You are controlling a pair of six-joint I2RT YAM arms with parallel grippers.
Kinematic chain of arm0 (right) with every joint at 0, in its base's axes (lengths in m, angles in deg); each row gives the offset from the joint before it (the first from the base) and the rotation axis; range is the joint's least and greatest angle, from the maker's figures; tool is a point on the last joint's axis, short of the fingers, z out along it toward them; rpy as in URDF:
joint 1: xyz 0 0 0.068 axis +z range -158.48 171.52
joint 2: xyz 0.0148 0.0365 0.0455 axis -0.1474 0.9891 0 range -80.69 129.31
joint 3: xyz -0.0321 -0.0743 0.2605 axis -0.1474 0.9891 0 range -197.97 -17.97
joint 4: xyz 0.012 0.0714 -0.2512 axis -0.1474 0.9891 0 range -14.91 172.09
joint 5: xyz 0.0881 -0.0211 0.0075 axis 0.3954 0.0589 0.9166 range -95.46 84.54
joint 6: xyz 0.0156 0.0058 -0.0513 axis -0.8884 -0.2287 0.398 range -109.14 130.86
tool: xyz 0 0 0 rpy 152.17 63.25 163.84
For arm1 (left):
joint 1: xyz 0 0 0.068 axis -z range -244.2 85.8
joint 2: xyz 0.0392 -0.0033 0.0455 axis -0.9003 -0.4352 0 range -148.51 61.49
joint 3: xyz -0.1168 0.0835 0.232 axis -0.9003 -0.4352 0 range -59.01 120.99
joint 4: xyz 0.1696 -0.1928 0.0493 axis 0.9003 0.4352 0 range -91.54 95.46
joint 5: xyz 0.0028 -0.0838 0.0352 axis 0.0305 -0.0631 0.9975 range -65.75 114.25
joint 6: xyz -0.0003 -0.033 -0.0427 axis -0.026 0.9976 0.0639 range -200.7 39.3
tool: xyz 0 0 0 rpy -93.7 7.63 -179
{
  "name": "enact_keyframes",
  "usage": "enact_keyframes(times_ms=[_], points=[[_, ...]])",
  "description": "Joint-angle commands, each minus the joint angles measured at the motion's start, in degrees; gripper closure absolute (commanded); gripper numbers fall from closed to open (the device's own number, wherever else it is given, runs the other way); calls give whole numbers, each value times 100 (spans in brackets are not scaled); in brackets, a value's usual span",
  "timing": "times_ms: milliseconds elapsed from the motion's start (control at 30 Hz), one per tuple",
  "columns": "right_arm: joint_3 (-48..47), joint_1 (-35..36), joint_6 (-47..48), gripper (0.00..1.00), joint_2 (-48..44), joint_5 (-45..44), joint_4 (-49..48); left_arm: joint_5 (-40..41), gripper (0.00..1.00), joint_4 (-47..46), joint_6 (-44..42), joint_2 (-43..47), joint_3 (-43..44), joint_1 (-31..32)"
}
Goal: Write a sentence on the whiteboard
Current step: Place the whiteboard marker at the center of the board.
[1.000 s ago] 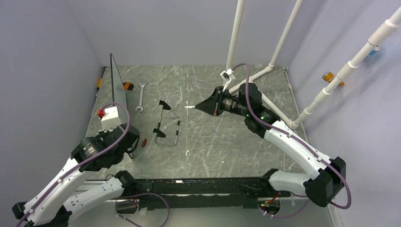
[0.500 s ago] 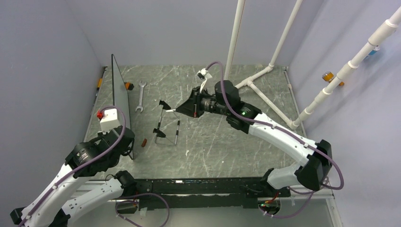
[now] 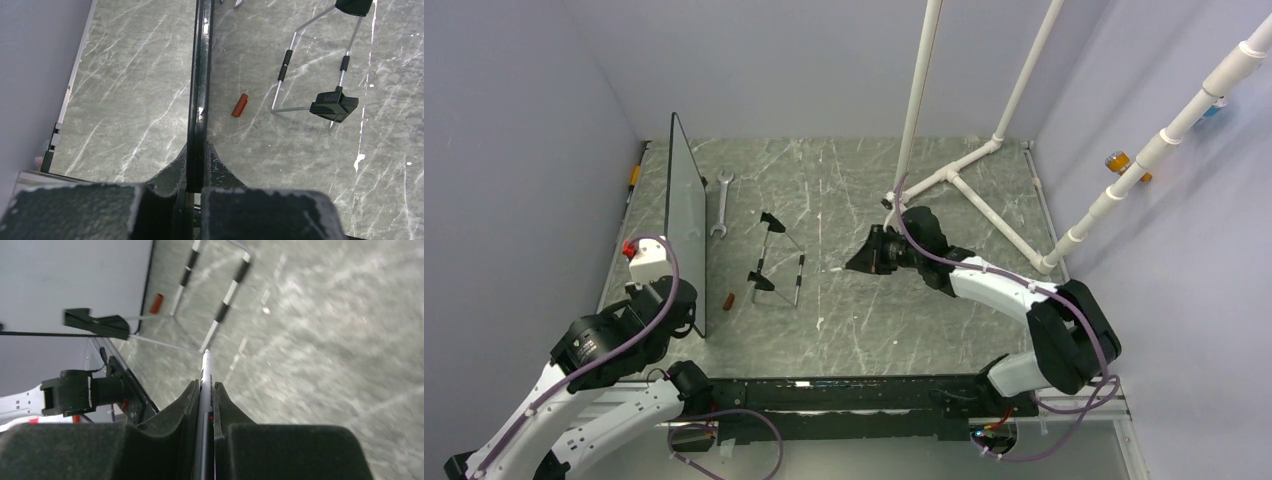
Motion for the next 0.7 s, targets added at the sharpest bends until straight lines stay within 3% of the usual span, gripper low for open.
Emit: enact_keyframes(times_ms=[0, 333, 467, 667], points=[[306, -271, -275, 100, 89, 1152, -1336, -226, 100, -511, 70, -5, -128, -15], [739, -297, -598, 100, 936, 2216, -2266, -252, 100, -606, -12, 53, -178, -13], [815, -294, -591, 100, 1197, 2213, -2130, -239, 100, -629, -14, 35, -197, -15], [701, -290, -235, 71, 1297, 1716, -1440, -240, 100, -652, -53, 69, -191, -16]])
